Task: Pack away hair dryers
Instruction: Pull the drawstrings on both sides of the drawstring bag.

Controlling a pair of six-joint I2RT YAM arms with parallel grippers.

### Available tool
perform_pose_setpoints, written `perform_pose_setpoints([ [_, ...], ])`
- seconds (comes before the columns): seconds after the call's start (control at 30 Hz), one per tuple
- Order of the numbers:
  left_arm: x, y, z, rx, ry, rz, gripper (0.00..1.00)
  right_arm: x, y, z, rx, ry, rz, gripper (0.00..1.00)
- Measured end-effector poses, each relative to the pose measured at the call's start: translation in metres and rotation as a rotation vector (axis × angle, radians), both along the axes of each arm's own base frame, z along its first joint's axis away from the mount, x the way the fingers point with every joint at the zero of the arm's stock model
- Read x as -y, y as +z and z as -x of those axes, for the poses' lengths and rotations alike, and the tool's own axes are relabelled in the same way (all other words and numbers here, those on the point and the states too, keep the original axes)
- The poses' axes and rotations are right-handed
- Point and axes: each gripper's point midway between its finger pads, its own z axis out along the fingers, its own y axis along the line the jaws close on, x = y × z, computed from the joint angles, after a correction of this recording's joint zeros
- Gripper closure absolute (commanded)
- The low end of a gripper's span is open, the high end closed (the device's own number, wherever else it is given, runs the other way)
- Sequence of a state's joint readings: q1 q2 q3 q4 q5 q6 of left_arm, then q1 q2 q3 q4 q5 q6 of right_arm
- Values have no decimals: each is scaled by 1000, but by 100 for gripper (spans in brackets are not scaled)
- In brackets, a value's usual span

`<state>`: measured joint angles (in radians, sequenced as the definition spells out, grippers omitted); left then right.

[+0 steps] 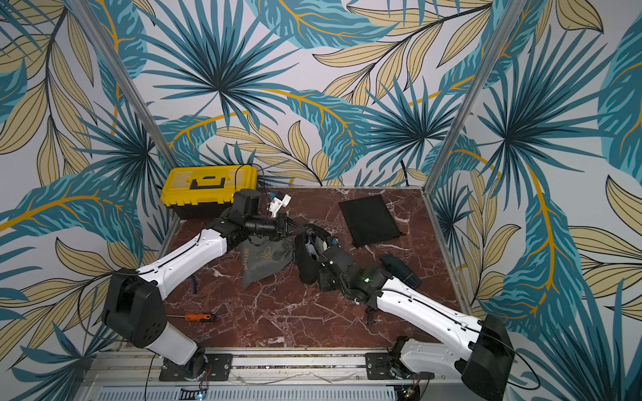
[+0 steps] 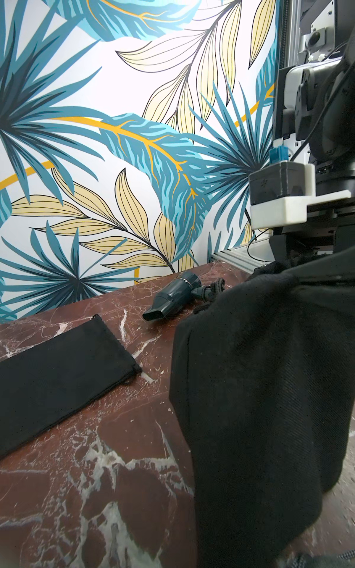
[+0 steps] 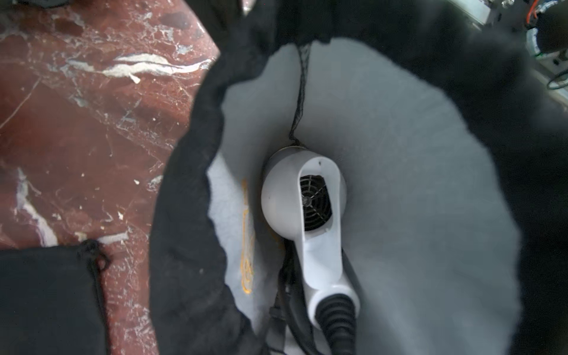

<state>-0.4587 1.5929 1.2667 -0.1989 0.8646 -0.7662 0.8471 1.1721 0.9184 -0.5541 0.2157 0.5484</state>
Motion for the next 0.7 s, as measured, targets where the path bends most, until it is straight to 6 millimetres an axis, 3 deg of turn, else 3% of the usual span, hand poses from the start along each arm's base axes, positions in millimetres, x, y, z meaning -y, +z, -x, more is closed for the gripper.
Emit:
perform_pose_setpoints([
  [0.2, -2, 0, -2, 7, 0, 1, 100, 3, 1, 0, 14, 18, 37, 99],
  [0.4, -20, 0, -17, 4, 53, 1, 100, 13, 3, 6, -1, 16, 65, 100],
  [0.57, -35, -6, -29, -34, 114, -4, 100, 21, 31, 8, 69, 0, 18, 100],
  [0.7, -39, -18, -29, -68, 140, -18, 100, 14, 52, 1, 108, 7, -9, 100],
])
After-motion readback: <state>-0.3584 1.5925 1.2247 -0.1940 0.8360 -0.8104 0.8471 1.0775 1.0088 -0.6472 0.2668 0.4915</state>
